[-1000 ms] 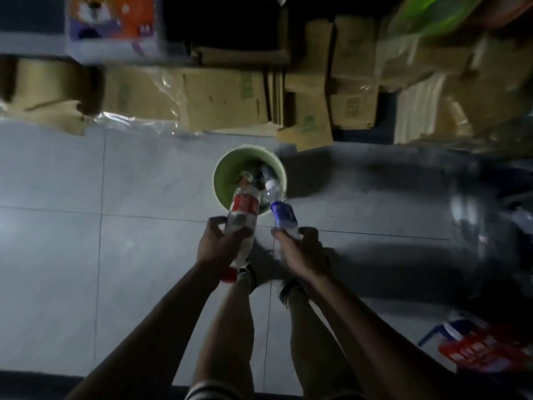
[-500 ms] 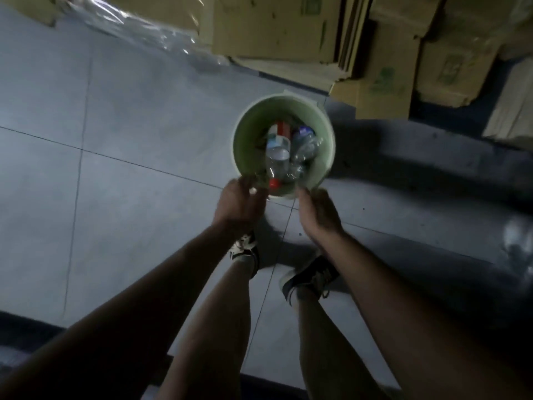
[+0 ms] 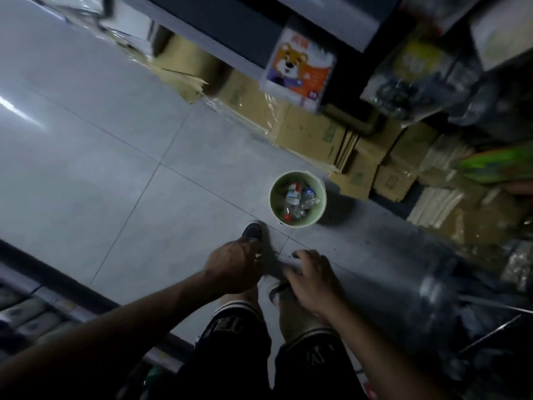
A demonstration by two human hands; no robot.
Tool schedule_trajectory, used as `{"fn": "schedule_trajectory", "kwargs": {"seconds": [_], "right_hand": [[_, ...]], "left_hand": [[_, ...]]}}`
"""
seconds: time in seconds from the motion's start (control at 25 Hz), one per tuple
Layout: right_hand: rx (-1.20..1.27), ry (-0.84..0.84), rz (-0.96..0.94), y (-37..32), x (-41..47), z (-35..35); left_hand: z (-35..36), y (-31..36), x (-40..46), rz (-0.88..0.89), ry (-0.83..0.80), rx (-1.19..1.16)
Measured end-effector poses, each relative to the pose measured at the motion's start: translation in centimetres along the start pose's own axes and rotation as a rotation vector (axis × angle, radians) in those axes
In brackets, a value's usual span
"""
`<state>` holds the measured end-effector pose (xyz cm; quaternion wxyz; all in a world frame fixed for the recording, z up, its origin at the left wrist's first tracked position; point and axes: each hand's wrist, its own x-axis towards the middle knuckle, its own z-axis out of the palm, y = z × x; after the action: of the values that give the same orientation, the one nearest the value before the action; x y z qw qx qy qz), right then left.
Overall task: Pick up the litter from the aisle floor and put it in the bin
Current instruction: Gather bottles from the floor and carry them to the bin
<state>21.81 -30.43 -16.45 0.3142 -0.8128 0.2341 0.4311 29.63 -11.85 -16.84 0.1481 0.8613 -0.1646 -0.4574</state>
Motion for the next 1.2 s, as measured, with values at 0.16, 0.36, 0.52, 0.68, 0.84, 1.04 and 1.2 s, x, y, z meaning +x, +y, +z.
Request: {"fn": "schedule_trajectory", "kwargs": {"seconds": [0.16,0.36,0.52,0.68,0.84,1.04,1.2], "right_hand": [[-0.111,0.064,-0.137,-5.1,-4.6,-3.2],[-0.246,0.089,-0.32,-8.3,-7.8,-4.7],[-0.299,0.073,-0.434,-8.2,-7.7,-6.1],[-0.387,0.008,-0.522,-8.3,-6.9,-7.7],[-0.51,0.009,-0.603,-10.7,-6.1,-7.9],[-0.7,-0.087,-0.722,-18.8,-5.1,-6.5],[-0.774,-0.109,-0.856,-28.5,-4.1,-4.0]], "left_hand": [[-5.2,-0.3,-7.1,0.058,0.17,0.007],[-6.3,-1.3,-14.1,-0.061,0.292,-0.068],[-4.7,-0.8,-17.0,-0.201,0.301,-0.136],[-3.9,0.1,-18.6,-0.31,0.316,-0.258],[-3.2,-0.8,-20.1,-0.46,0.357,-0.396],[-1.5,-4.5,-23.3,-0.647,0.344,-0.591],[-1.4,-9.5,-25.3,-0.768,0.361,-0.715]]}}
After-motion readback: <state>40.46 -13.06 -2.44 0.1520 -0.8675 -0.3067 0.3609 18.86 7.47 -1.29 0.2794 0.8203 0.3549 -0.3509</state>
